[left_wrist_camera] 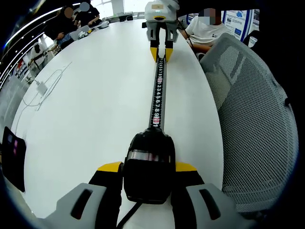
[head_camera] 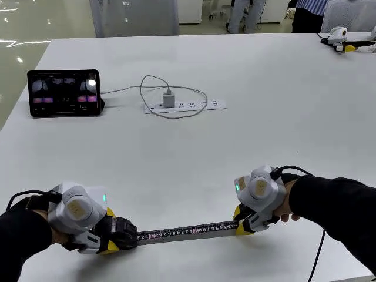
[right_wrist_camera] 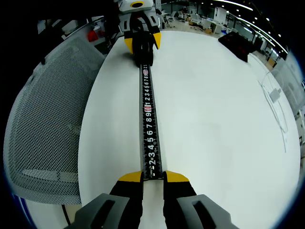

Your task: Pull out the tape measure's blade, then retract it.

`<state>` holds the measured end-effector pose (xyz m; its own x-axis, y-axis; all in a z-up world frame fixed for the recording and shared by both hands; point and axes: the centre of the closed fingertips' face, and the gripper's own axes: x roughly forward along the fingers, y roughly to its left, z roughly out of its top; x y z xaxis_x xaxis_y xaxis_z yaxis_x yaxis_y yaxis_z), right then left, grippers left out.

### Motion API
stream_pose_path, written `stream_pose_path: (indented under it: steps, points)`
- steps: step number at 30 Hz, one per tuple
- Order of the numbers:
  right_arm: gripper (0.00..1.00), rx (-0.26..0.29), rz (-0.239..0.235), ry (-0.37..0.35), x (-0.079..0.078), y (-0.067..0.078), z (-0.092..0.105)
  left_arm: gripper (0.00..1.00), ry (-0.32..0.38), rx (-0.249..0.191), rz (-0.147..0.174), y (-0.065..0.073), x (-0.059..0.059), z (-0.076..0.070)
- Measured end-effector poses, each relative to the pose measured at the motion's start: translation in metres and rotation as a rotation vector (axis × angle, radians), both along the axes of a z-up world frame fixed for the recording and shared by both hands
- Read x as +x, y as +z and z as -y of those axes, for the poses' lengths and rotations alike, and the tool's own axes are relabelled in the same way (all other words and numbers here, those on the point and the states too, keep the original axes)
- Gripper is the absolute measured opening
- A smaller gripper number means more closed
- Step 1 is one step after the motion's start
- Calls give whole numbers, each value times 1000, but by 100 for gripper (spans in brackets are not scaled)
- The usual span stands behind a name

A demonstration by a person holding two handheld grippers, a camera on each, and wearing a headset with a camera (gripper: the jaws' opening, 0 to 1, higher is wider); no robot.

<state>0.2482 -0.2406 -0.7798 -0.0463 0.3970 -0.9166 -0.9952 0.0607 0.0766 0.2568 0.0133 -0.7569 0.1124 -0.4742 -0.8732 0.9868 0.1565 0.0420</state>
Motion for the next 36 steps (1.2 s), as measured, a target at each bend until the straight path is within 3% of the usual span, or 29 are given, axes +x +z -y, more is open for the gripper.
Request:
stream_pose_path:
  steps: [4,10,21,27,36]
  points:
    - [15,0,8,-4,-1,1,-1,40,20,3,-11,2,-2,-3]
    - [16,13,16,-4,2,14,-8,46,7,9,-21,6,-9,-7]
    - [31,-11,8,12,-6,19,-1,68,68,-13,-4,23,4,-12]
    - [39,1,46,1,-5,22,4,83,101,-14,-42,23,0,-17]
    - [49,16,17,-51,-13,20,8,93,132,-40,-69,26,-5,-19]
